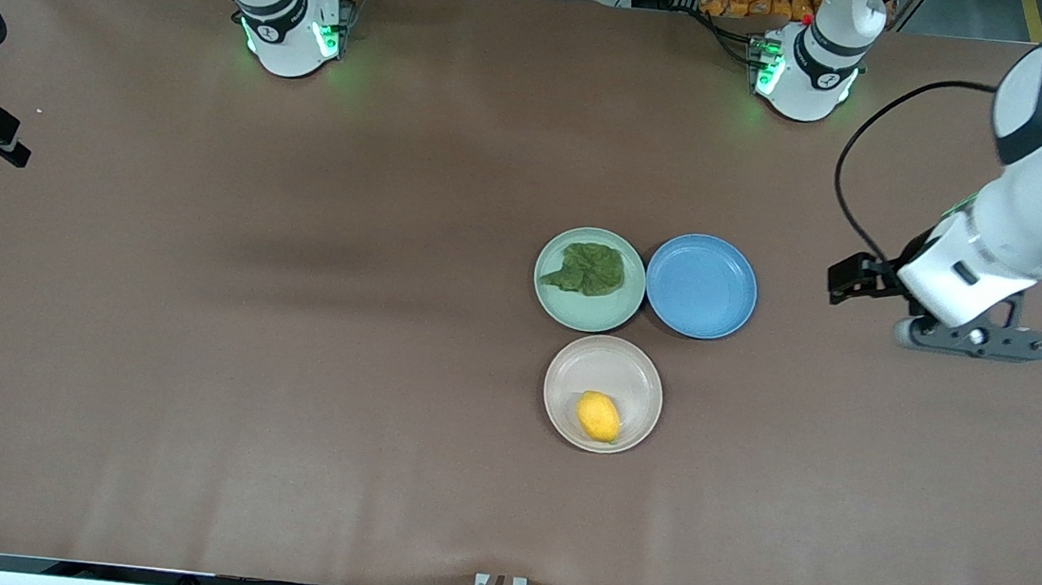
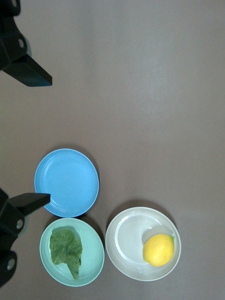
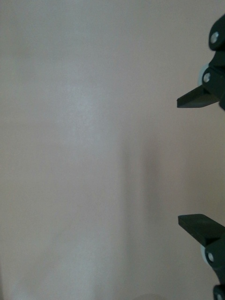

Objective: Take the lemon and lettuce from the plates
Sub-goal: 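Move the left gripper toward the lemon on the white plate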

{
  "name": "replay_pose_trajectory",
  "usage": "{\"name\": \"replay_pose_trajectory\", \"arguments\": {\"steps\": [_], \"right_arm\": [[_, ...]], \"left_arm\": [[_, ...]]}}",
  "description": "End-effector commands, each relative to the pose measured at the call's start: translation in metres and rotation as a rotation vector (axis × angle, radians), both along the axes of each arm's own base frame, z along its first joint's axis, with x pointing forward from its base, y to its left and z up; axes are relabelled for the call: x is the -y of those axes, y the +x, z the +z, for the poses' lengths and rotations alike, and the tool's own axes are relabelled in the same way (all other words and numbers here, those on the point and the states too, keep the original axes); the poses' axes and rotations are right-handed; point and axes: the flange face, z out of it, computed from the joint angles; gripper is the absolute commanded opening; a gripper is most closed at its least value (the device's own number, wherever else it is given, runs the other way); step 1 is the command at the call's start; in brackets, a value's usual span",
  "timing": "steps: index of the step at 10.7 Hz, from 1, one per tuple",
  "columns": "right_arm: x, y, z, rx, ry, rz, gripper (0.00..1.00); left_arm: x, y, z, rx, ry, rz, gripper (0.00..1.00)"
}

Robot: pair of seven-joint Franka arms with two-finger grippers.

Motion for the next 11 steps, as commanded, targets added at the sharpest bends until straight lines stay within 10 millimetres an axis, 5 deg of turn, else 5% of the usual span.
{"name": "replay_pose_trajectory", "arguments": {"steps": [1, 4, 6, 11], "right_arm": [[-0.008, -0.004, 0.004, 0.0, 0.008, -0.004, 1.0], [-0.008, -0.003, 0.003, 0.0, 0.008, -0.004, 1.0], [-0.008, -0.003, 0.002, -0.004, 0.009, -0.004, 1.0], [-0.01, -0.003, 0.0, -0.009, 0.009, 0.0, 1.0]], "left_arm": [[0.029, 0.005, -0.011, 0.0, 0.039, -0.035, 1.0], [0.037, 0.028, -0.047, 0.035, 0.009, 0.052, 1.0], [0.067, 0.041, -0.076, 0.074, -0.033, 0.264, 1.0], [0.102, 0.064, -0.146, 0.038, -0.049, 0.434, 1.0]]}}
